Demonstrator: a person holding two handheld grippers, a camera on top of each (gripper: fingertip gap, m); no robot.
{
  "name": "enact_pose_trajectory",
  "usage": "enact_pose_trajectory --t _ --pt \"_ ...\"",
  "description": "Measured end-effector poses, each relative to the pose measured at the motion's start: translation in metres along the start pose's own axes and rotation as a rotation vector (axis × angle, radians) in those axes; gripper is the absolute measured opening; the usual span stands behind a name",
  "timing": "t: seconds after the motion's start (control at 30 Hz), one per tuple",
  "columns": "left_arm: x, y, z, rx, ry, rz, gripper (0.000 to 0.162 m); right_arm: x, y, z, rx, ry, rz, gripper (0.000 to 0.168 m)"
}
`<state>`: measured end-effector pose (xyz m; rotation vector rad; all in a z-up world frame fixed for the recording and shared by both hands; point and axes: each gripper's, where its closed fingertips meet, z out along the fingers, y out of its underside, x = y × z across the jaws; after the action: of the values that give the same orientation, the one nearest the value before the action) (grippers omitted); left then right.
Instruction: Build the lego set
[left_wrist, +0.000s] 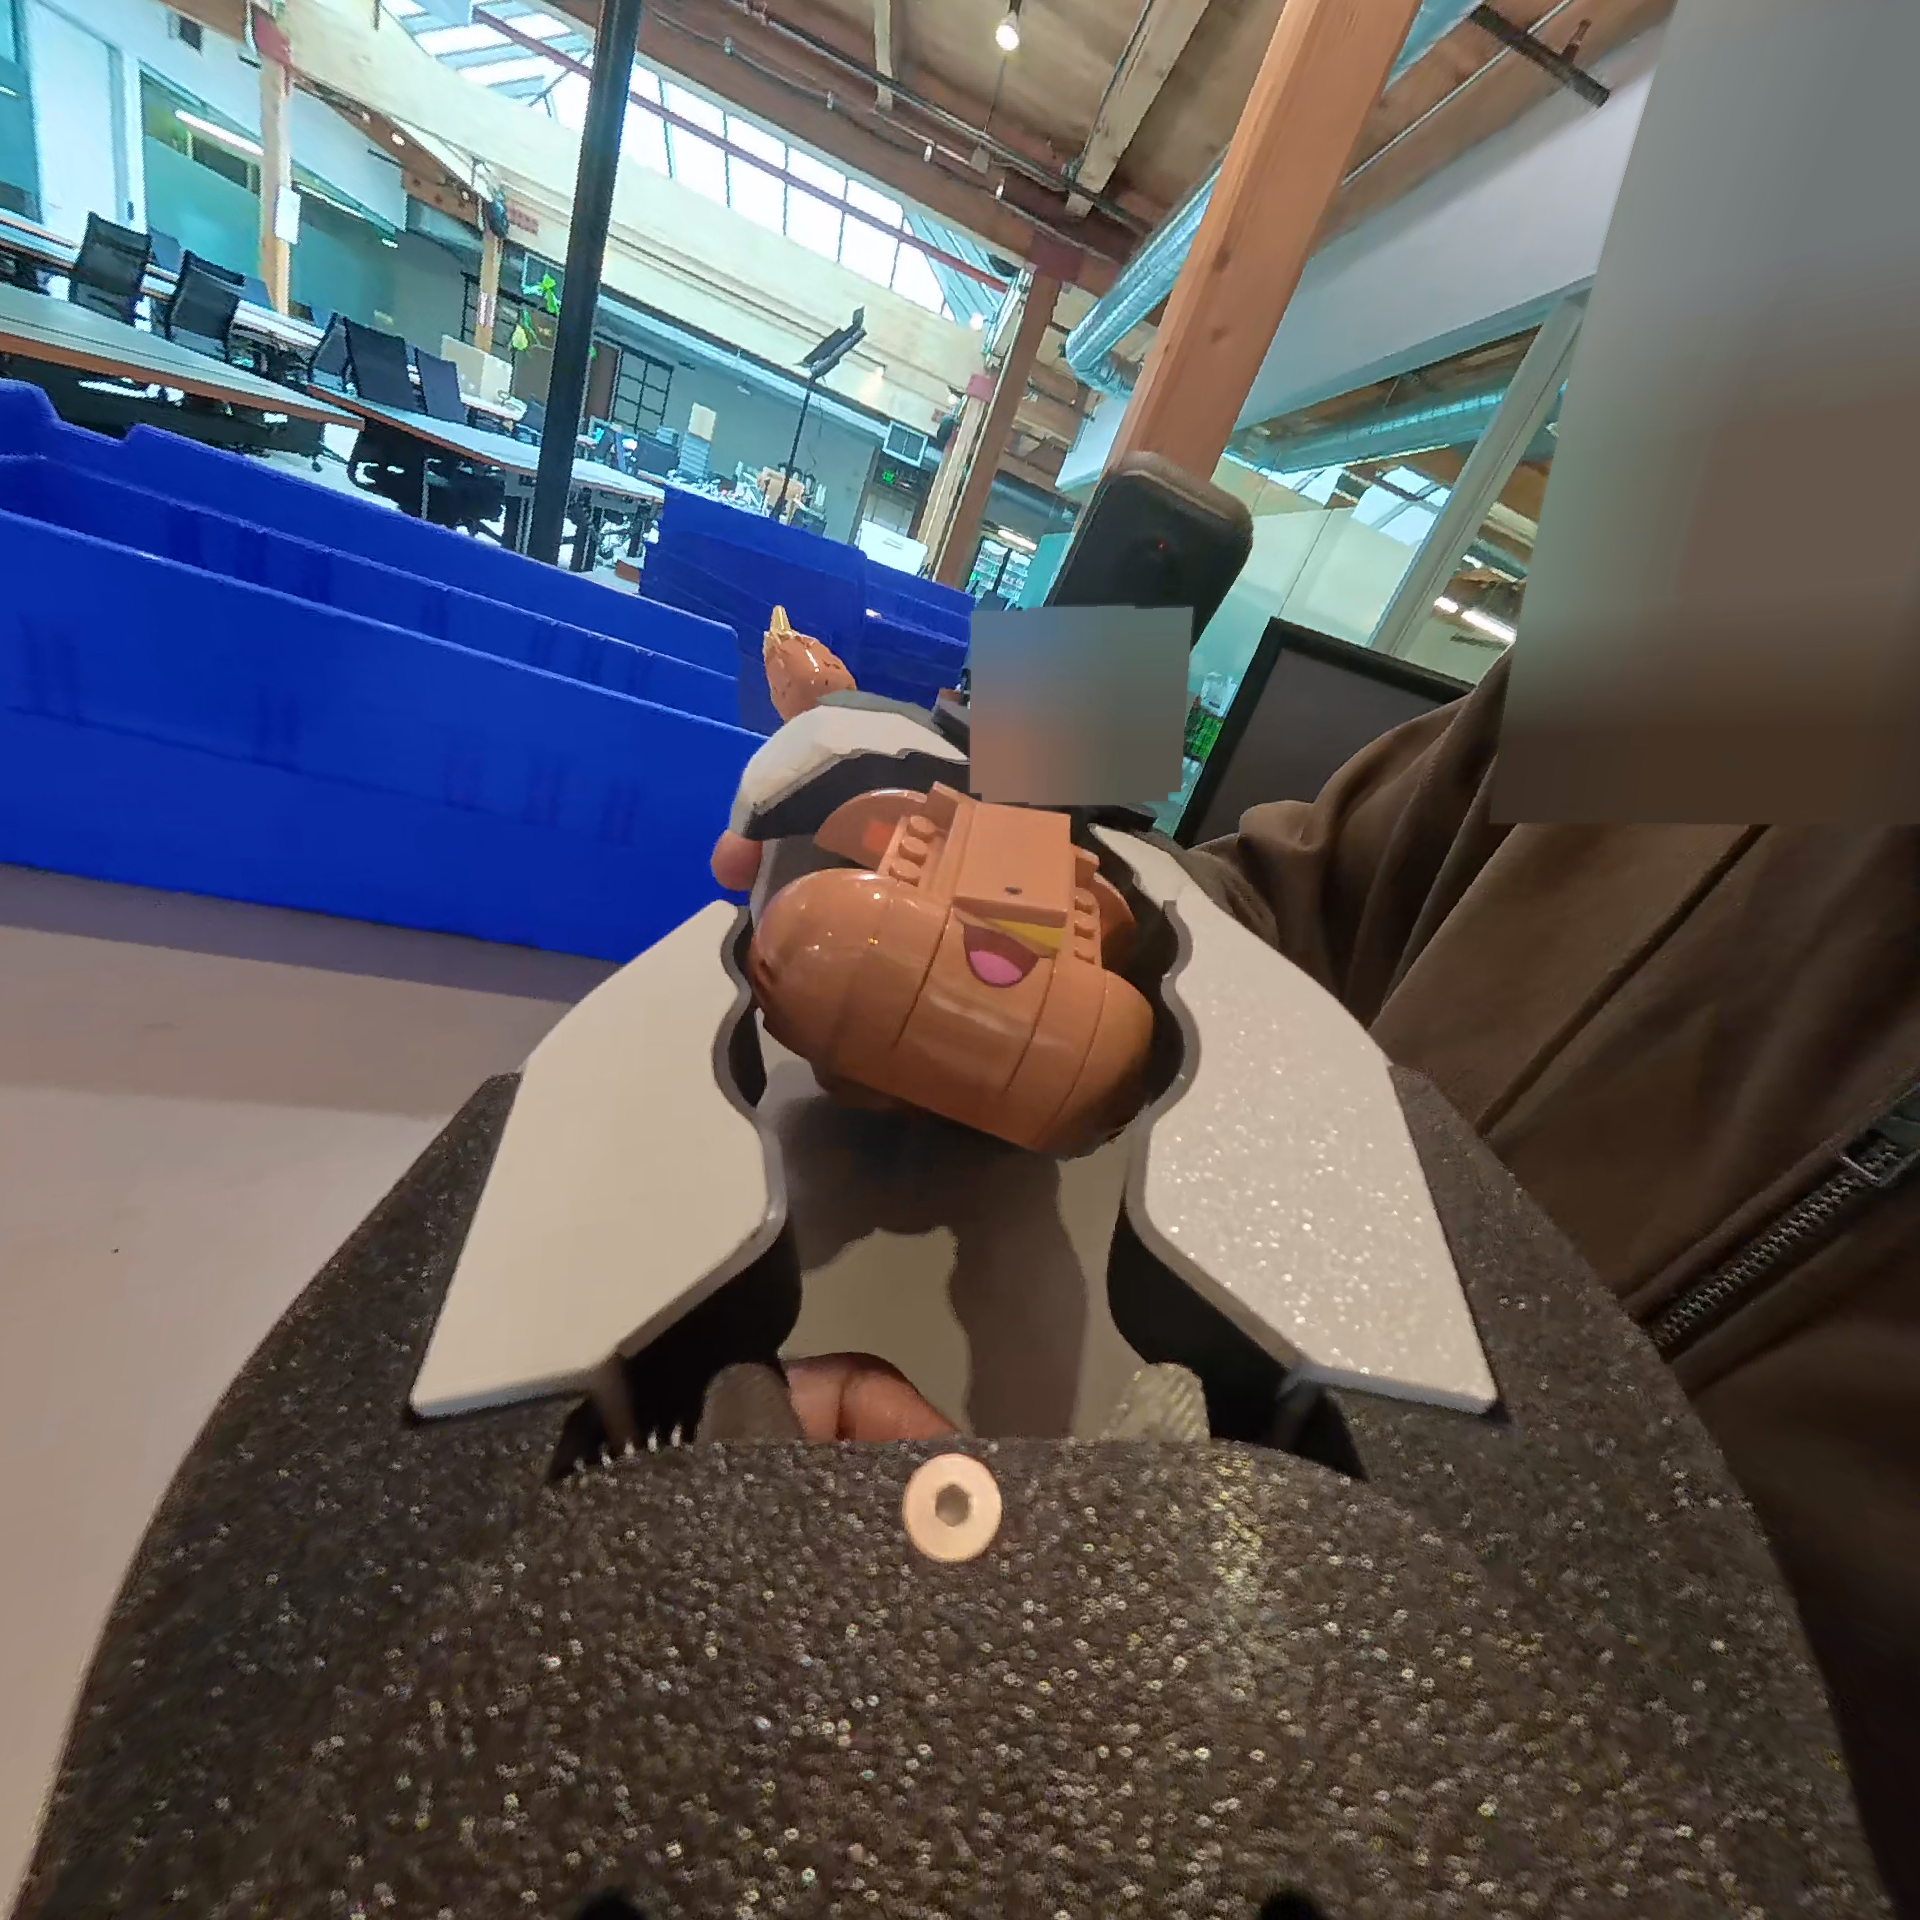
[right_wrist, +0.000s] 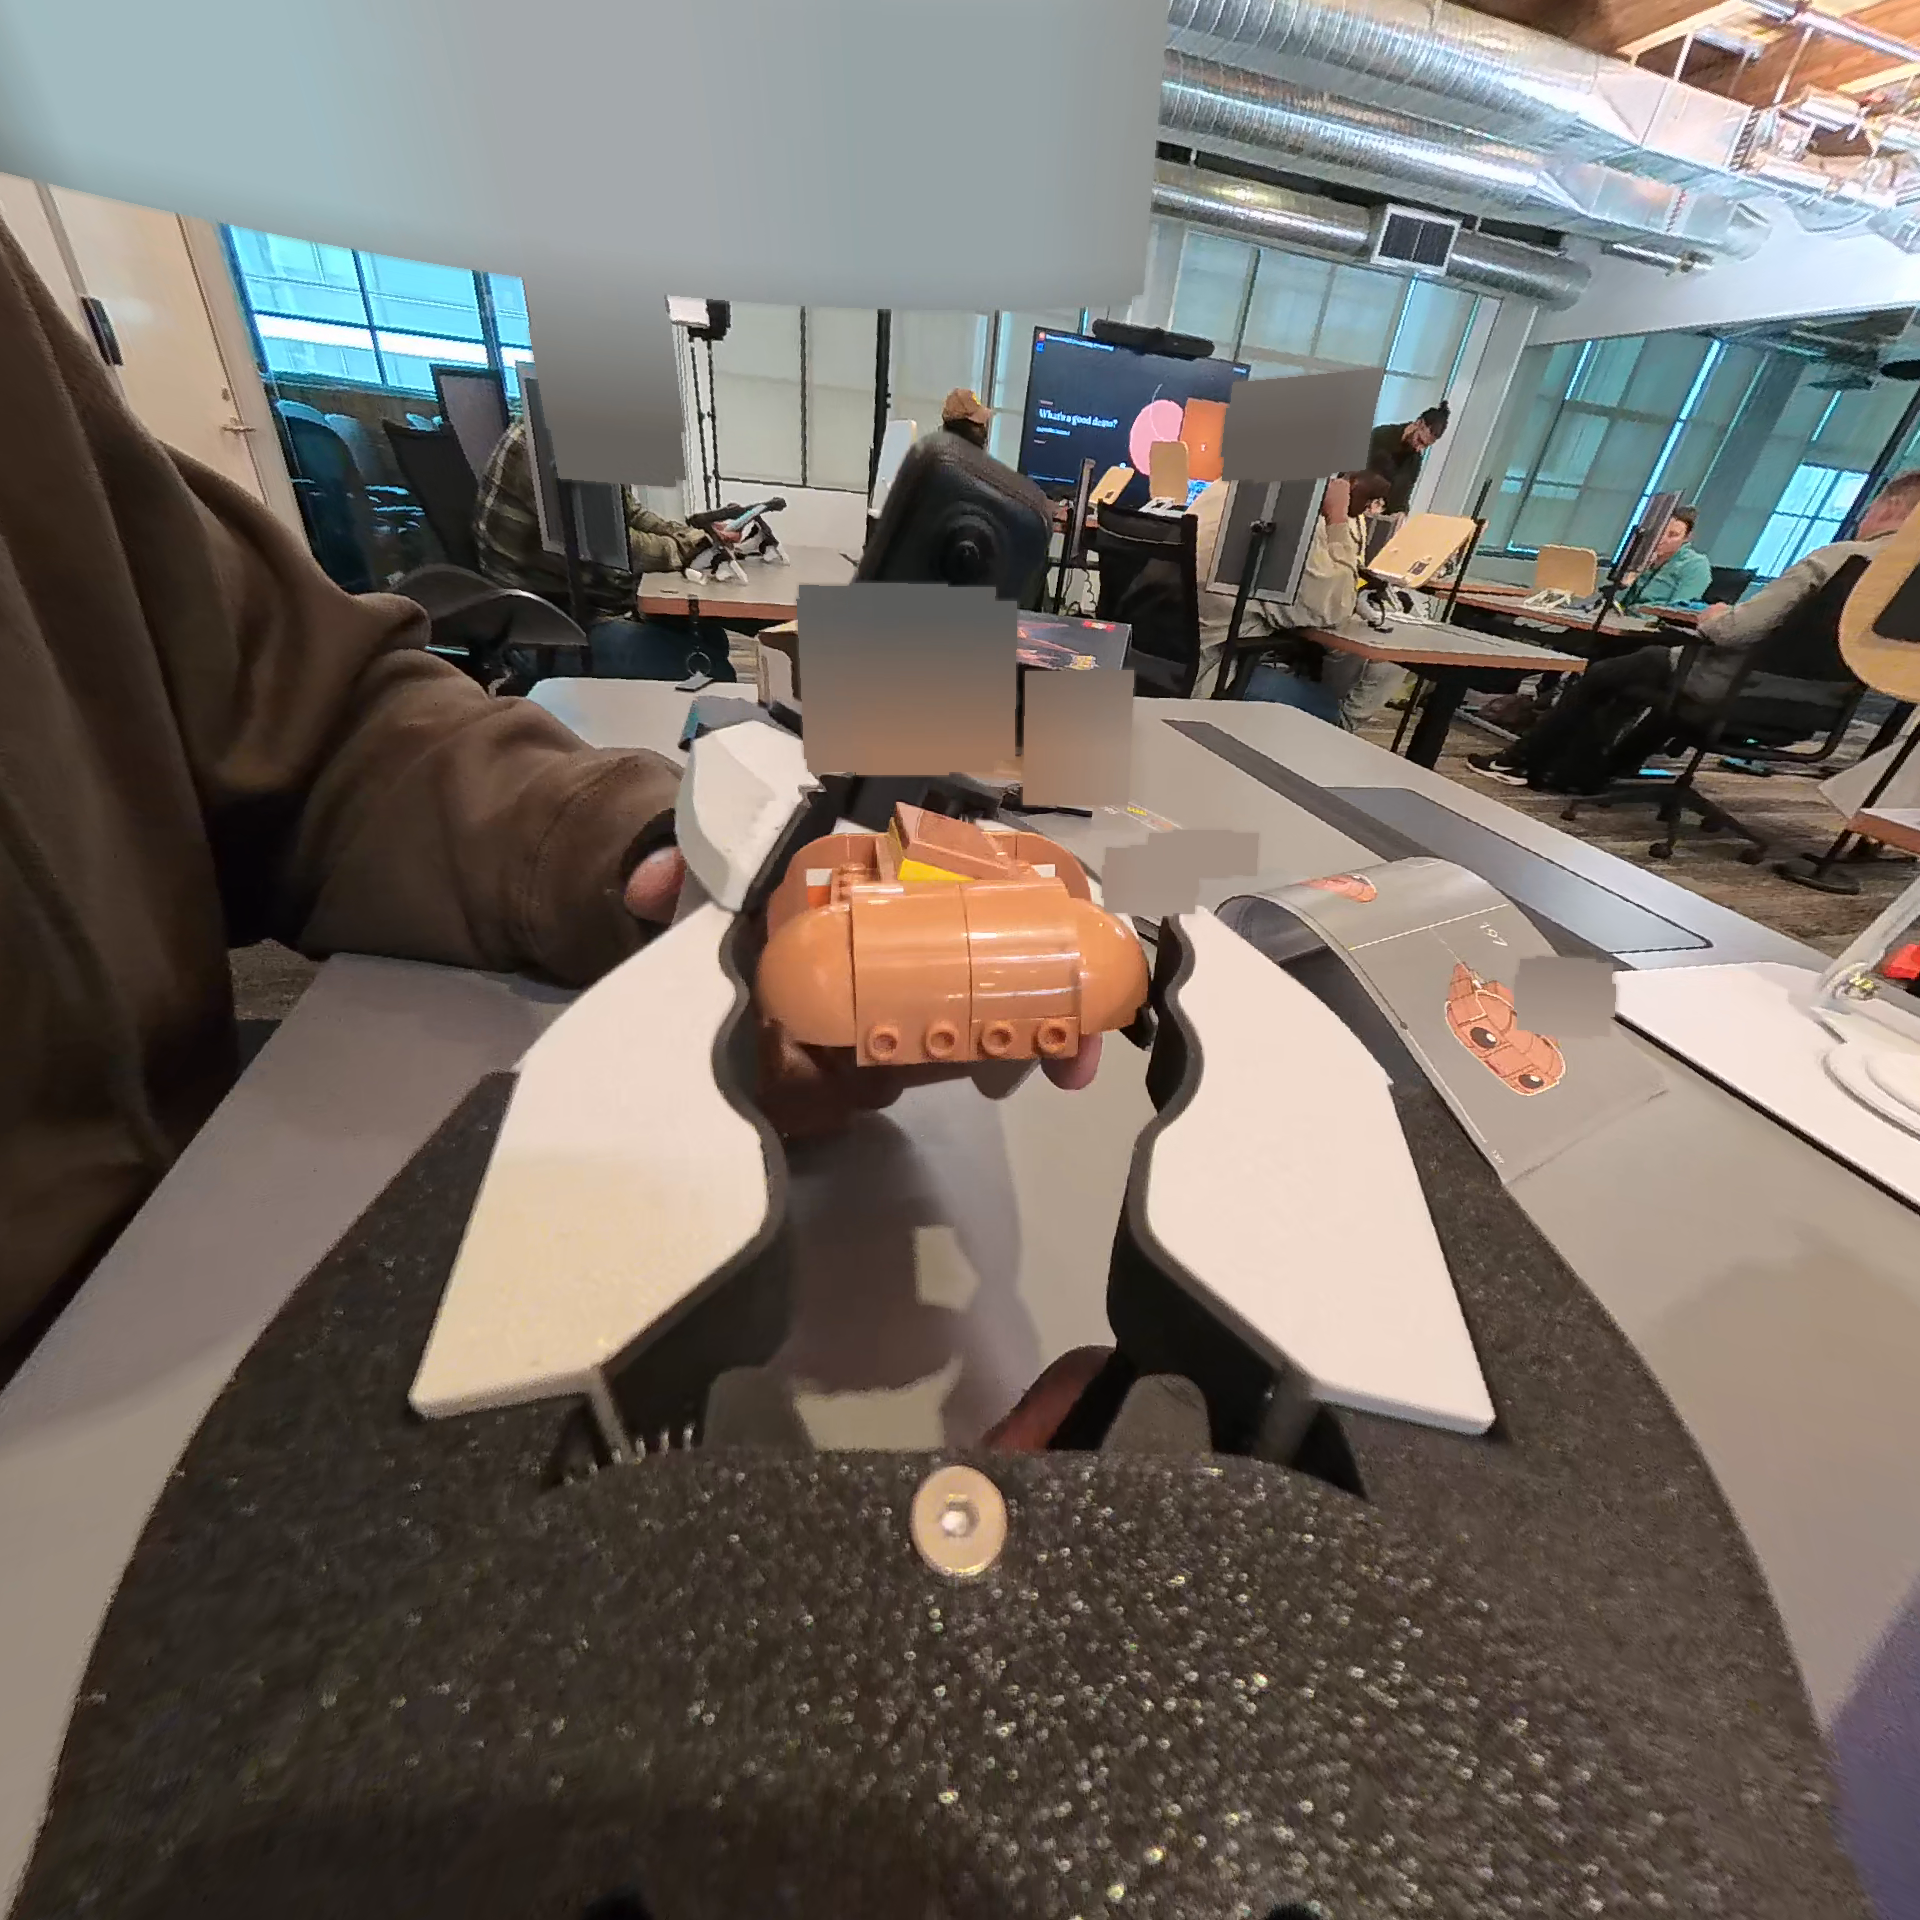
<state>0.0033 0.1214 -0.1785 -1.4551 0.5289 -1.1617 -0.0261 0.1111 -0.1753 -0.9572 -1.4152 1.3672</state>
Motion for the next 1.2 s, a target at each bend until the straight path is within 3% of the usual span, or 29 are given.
enact_pose_trajectory --t 0.43,0.5,0.63,0.67,0.73,0.87,1.03,1.2 --pt "-0.005 -0.007 -0.005 0.027 -0.048 -0.005 0.068 0.004 0.005 0.001 -0.042 0.030 -0.028 0.072" --pt "-0.009 -0.012 -0.010 0.059 -0.062 -0.021 0.055 0.005 0.004 -0.002 -0.042 0.035 -0.043 0.070" --pt "-0.018 -0.007 -0.013 0.037 -0.075 -0.074 0.051 0.013 0.006 -0.004 -0.047 0.058 0.011 0.063" --pt "-0.019 -0.005 -0.013 0.041 -0.077 -0.076 0.034 0.015 0.012 -0.003 -0.075 0.059 0.030 0.063" --pt "-0.024 0.001 -0.012 0.031 -0.078 -0.133 0.028 0.018 0.028 0.000 -0.158 0.066 0.064 0.063" --pt "-0.047 0.007 -0.019 -0.022 -0.191 -0.226 0.028 0.026 0.056 0.001 -0.322 0.099 0.111 0.064" --pt "-0.063 0.010 -0.034 -0.088 -0.276 -0.170 0.032 0.042 0.045 -0.008 -0.256 0.162 0.161 0.062" --pt "-0.054 0.037 -0.036 -0.331 -0.230 -0.083 0.043 0.051 0.032 -0.025 -0.257 0.194 0.219 0.054"
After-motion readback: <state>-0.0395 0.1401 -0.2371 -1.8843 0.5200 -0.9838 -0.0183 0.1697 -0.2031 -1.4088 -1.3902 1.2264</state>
